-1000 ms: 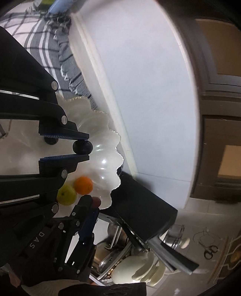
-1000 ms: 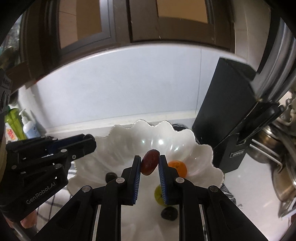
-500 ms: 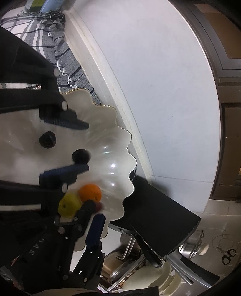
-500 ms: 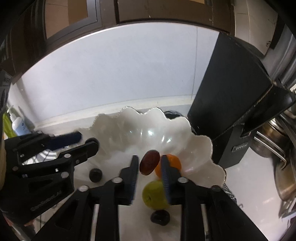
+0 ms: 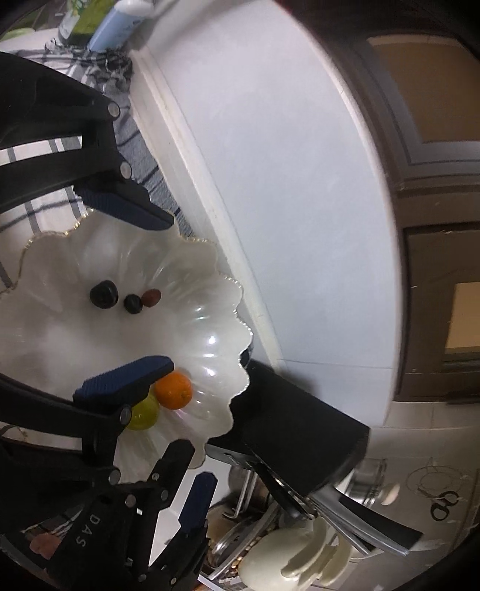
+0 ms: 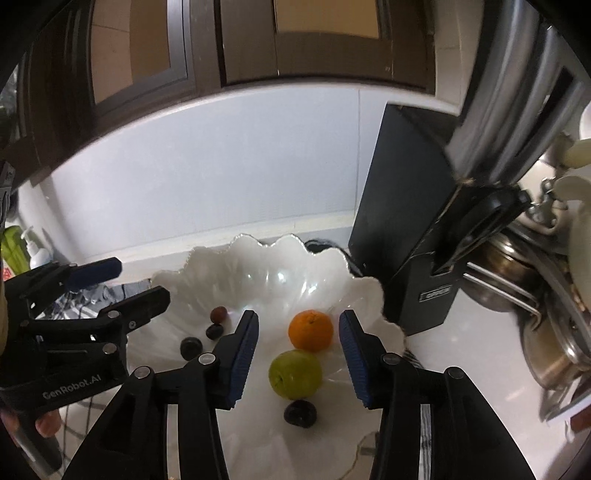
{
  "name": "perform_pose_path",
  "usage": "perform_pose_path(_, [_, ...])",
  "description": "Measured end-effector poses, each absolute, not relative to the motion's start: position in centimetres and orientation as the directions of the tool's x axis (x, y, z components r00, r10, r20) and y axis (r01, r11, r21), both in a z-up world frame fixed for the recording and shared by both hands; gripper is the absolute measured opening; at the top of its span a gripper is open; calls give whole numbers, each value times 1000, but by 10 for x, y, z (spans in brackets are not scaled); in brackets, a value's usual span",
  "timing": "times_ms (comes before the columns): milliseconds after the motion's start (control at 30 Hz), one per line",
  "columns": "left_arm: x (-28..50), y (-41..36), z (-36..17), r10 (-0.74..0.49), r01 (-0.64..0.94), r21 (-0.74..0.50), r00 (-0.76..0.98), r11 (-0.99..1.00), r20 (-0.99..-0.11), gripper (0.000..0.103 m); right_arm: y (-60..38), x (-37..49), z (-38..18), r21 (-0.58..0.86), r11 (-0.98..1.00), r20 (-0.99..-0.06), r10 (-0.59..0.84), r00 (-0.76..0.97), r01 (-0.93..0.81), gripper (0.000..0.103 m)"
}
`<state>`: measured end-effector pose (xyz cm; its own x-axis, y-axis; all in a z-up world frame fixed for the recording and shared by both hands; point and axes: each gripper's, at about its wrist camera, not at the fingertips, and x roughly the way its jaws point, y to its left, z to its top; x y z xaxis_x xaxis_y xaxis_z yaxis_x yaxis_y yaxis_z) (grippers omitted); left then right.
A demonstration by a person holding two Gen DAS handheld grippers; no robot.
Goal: Organize fruits
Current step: 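Withdraw both open tools from the bowl back over the cloth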
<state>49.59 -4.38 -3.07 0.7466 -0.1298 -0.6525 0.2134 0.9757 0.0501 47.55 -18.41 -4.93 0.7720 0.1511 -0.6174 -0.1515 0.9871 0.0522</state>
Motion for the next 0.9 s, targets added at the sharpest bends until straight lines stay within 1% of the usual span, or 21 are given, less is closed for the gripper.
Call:
perform_pose_path(167, [470, -41, -14, -113, 202, 77, 781, 976, -614, 77, -186, 455, -35, 47, 989, -579, 141, 803, -139, 47])
perform_pose_path(300, [448, -41, -3, -123, 212, 85, 801, 974, -586, 82, -188, 435, -24, 55, 988, -549, 148, 823, -141, 47])
perform_pose_path(600, [403, -35, 19, -138, 216, 87, 836, 973, -532, 83, -192, 392, -4, 63, 988, -494, 155, 855, -143, 47])
perform_pose_path(900, [362, -34, 27, -152, 236, 112, 857, 965, -492, 83, -192, 351, 7, 47, 989, -446, 149, 883, -143, 47])
